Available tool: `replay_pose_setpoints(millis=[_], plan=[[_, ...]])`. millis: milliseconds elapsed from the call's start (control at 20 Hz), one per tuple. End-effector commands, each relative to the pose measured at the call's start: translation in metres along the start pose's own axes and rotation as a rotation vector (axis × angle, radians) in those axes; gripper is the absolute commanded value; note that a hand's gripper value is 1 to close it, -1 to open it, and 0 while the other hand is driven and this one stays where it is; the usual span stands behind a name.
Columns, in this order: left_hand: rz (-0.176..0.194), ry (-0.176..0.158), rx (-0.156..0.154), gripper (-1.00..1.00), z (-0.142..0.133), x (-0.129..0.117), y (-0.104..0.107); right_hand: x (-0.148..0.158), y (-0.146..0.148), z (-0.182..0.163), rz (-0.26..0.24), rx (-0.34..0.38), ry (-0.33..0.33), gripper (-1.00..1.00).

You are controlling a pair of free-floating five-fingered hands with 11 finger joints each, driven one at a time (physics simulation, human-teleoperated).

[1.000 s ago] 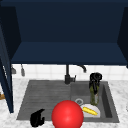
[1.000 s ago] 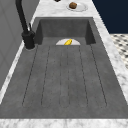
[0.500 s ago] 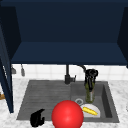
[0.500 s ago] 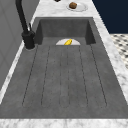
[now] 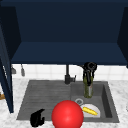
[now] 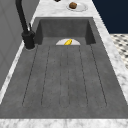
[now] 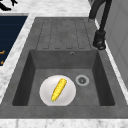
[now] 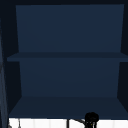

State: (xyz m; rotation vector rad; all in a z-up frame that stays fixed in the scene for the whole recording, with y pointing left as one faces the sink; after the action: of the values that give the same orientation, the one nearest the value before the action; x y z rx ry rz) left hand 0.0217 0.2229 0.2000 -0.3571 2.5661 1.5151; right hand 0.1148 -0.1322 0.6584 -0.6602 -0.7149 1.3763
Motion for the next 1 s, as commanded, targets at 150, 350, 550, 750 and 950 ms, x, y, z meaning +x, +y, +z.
replay_pose_setpoints(millis=[150,350,550,750,950], plan=[[0.000,0.000,0.000,0.00,0.000,0.000,0.000,0.007,-0.035,0.034,0.017,-0.052,0.010,1.00],[0.000,0.000,0.000,0.00,0.000,0.000,0.000,0.011,-0.055,0.052,0.018,-0.059,0.011,1.00],[0.000,0.000,0.000,0.00,0.000,0.000,0.000,0.017,-0.078,0.069,0.006,-0.068,0.002,1.00],[0.000,0.000,0.000,0.00,0.000,0.000,0.000,0.024,-0.100,0.087,0.009,-0.075,0.005,1.00],[0.000,0.000,0.000,0.00,0.000,0.000,0.000,0.033,-0.122,0.100,0.011,-0.095,0.007,1.00]])
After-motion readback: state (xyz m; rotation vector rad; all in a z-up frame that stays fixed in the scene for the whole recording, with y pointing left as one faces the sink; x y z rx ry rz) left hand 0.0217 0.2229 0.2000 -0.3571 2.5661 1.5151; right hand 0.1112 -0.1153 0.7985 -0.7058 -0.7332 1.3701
